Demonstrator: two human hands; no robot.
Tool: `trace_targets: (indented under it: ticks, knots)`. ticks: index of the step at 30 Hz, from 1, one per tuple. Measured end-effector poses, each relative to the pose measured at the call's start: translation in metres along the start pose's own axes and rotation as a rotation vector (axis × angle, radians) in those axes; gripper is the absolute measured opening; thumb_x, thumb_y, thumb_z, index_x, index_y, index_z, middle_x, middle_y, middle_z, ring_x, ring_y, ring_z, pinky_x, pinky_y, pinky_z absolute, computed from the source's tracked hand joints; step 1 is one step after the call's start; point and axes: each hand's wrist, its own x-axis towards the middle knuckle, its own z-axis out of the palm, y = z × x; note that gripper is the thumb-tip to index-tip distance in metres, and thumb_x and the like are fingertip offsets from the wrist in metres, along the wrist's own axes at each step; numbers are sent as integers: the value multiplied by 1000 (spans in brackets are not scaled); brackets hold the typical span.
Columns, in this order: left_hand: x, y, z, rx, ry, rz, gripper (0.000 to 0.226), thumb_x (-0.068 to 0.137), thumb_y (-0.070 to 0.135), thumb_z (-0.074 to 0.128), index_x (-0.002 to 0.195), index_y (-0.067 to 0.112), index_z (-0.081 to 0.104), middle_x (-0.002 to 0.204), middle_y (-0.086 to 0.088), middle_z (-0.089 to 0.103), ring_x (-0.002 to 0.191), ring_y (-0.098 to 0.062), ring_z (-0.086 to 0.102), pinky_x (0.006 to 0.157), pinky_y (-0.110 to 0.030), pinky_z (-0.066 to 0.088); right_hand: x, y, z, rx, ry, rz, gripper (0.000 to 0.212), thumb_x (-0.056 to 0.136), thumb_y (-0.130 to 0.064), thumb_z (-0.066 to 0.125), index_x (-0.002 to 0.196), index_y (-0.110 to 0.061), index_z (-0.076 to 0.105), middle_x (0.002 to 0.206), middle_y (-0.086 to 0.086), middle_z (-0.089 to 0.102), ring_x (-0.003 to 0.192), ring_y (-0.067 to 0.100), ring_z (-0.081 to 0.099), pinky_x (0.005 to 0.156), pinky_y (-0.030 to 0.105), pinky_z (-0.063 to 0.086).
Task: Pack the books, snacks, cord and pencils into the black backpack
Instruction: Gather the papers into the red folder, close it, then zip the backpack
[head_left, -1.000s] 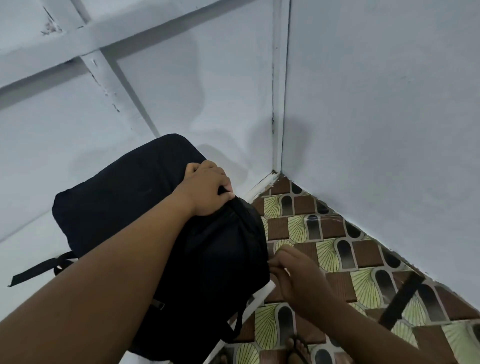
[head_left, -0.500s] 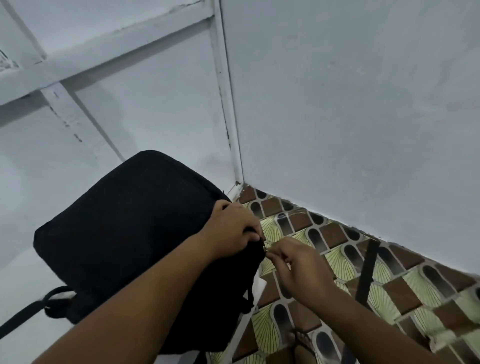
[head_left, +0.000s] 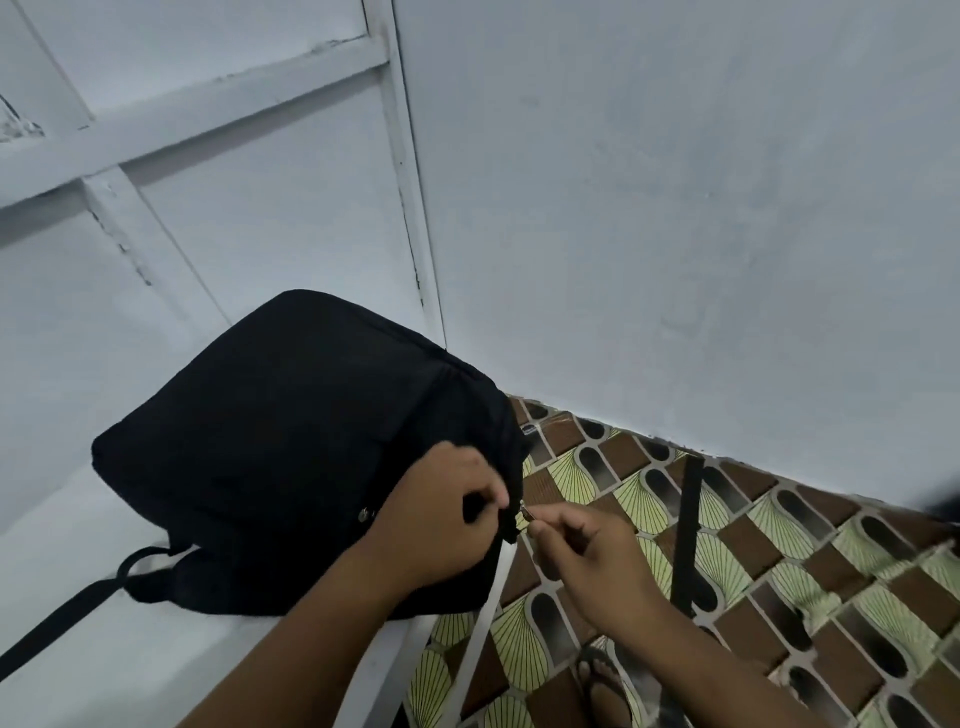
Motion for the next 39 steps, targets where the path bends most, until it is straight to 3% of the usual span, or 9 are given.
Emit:
trace_targets:
  ticks: [2,7,11,14,18,22,29,34,39]
  knots:
    - [-18,4,6,48,-52,-31,18,81,31,64,95,31,74,92,21,60,91,-1,49,80,-25,48,-2,-2,3,-6,5,9,16,94,-16,66,100,-27,76,72,2,71,66,18,67,61,35,57]
    - [-21,11,24,74,31,-119,34,80,55,64,103,32,73,95,19,59,89,-2,50,79,-30,49,-1,-5,7,-13,-66,-16,21,97,-16,61,110,-24,75,90,-1,75,85,16,71,78,34,59]
    - [-18,17,27,45,93,-187,32,82,57,59,94,31,73,89,18,59,84,-1,52,78,-29,47,4,-14,3,71,-117,67,40,100,-37,44,99,-16,78,87,4,73,87,14,69,82,32,54]
    - [-19,20,27,55,126,-262,18,82,47,64,86,30,70,85,16,59,82,-3,53,78,-30,47,14,-16,-1,96,-203,165,53,99,-51,31,102,-28,79,90,2,75,91,10,69,87,32,53]
    - [-19,23,26,143,133,-400,12,88,36,60,88,29,69,87,17,58,87,-3,50,84,-29,45,41,-22,-2,86,-262,222,50,98,-48,44,83,-18,81,79,4,76,78,14,71,69,27,54]
    - [-14,40,29,209,150,-519,16,94,39,50,89,32,64,86,18,53,91,-1,43,87,-25,35,74,-21,-8,-179,-365,63,45,93,-37,64,65,-3,72,61,5,70,55,12,66,53,17,48]
    - [-37,74,57,494,358,-764,15,82,25,57,74,37,54,94,19,43,97,-10,46,80,-33,26,102,2,-21,-313,-468,-140,41,89,-16,63,53,2,61,55,14,64,54,35,60,52,41,43]
    - [-68,84,50,584,473,-1008,32,68,9,78,69,35,60,91,17,43,95,-11,46,75,-31,16,108,2,-30,-277,-582,-132,43,89,-14,62,54,10,58,53,14,63,46,20,59,46,26,40]
    - [-118,60,23,673,533,-1286,28,72,7,78,73,33,69,91,11,51,99,-19,47,77,-33,13,111,3,-27,-217,-602,-81,37,88,-11,62,61,14,61,55,14,65,54,30,61,47,32,46]
